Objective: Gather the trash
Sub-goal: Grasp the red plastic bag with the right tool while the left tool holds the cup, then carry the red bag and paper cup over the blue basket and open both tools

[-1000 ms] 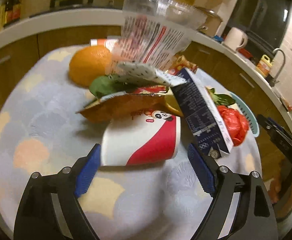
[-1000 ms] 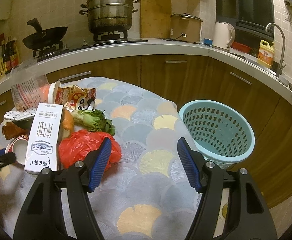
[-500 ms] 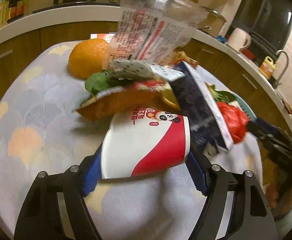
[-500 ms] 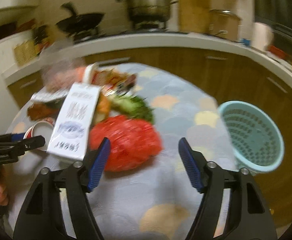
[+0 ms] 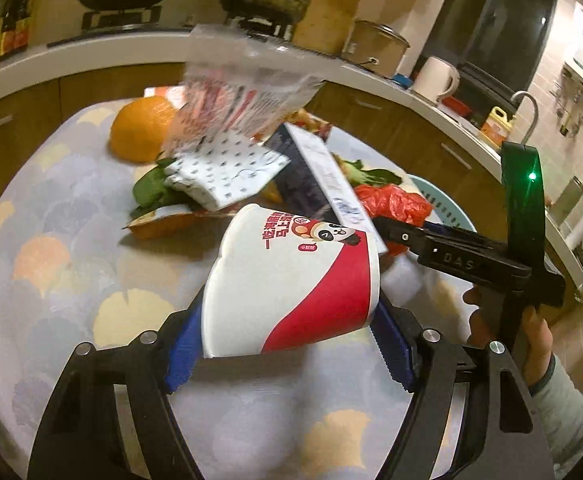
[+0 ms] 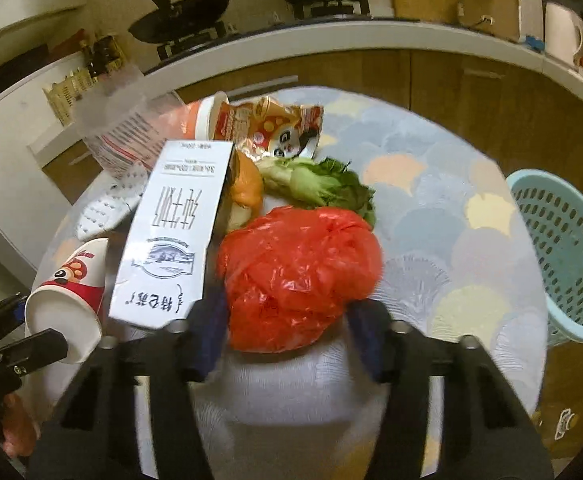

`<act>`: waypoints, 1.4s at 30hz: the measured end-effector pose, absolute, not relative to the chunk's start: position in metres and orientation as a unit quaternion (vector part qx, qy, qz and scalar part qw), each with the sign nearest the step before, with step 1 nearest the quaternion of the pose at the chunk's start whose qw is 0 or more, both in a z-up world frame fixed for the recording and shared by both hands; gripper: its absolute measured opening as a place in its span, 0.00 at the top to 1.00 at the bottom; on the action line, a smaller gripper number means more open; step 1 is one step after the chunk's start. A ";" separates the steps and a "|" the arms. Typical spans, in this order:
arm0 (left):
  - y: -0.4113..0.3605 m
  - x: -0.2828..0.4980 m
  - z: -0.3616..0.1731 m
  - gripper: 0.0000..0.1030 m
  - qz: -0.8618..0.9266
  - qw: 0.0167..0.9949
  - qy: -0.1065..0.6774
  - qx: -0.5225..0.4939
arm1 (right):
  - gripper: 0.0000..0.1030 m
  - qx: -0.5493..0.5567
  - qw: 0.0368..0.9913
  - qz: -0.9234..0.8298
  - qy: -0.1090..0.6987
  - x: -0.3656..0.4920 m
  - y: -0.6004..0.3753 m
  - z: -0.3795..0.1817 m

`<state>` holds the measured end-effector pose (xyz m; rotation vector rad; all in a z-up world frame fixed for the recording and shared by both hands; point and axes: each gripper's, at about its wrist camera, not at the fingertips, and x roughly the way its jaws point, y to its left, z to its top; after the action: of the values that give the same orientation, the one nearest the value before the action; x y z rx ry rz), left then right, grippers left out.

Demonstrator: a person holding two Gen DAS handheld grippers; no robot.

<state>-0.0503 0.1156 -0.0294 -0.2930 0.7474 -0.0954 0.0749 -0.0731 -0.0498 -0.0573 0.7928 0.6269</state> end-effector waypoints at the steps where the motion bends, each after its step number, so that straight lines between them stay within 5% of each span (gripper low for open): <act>1: 0.112 -0.051 -0.027 0.29 -0.049 0.921 0.361 -0.141 | 0.57 -0.028 0.876 0.299 0.376 0.074 -0.075 -0.048; 11: 0.069 -0.045 0.015 0.29 -0.085 0.938 0.316 -0.116 | 0.57 -0.014 0.899 0.305 0.314 0.050 -0.118 -0.008; 25: -0.028 0.065 0.029 0.29 -0.143 0.930 0.331 -0.077 | 0.57 -0.009 0.952 0.150 0.269 0.101 -0.238 0.002; 42: -0.151 0.210 -0.033 0.29 -0.177 0.882 0.434 -0.057 | 0.57 0.054 0.921 0.026 0.386 0.186 -0.344 -0.087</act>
<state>0.2097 -0.1507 -0.0328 -0.1177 0.9038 -0.3692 0.1863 -0.3436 -0.0874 0.1119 0.7921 0.0533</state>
